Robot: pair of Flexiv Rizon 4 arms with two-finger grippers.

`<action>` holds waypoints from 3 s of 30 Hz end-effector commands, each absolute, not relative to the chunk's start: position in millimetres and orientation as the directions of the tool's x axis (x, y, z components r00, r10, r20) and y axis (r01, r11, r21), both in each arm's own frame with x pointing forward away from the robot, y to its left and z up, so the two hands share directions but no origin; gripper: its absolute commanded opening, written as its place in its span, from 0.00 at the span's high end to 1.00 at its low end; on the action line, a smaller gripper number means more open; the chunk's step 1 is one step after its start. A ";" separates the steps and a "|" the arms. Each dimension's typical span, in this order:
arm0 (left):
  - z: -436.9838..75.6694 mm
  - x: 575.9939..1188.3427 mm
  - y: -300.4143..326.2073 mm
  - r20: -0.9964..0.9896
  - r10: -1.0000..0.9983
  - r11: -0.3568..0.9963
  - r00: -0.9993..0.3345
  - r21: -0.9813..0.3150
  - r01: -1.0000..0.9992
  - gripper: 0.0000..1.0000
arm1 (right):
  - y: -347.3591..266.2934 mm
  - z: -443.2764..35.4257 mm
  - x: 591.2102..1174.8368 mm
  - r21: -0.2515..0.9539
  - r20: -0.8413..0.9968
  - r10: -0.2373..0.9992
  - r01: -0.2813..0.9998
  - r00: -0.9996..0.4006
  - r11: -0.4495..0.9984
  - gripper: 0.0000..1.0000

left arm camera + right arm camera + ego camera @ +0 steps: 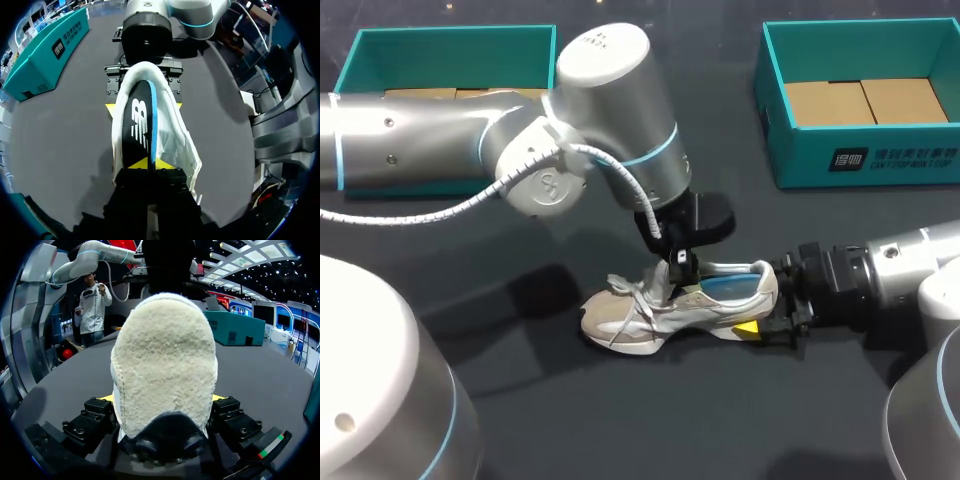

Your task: Take the shoe out of the shoebox, open the shoe tongue, remove and reinsert the insole, then place the shoe into the shoebox

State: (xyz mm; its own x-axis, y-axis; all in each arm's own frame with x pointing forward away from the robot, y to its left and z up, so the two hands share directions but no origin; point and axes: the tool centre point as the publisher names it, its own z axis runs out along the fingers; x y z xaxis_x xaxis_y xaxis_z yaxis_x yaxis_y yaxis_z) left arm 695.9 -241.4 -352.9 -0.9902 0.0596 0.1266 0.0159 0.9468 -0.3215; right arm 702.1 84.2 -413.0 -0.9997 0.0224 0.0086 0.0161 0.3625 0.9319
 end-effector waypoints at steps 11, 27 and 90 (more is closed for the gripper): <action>-333.1 692.0 -235.7 0.107 0.053 0.898 -0.993 -0.439 0.001 1.00 | 83.5 -412.7 701.1 0.930 0.010 0.022 0.017 -1.000 0.367 1.00; -329.9 694.4 -263.5 0.058 -0.016 0.900 -0.998 -0.434 -0.040 1.00 | 83.5 -412.7 701.1 0.930 0.010 0.022 0.017 -1.000 0.367 1.00; -325.2 703.6 -299.7 -0.187 -0.135 0.843 -0.973 -0.538 -0.013 0.79 | 83.5 -412.7 701.1 0.930 0.010 0.022 0.017 -1.000 0.367 1.00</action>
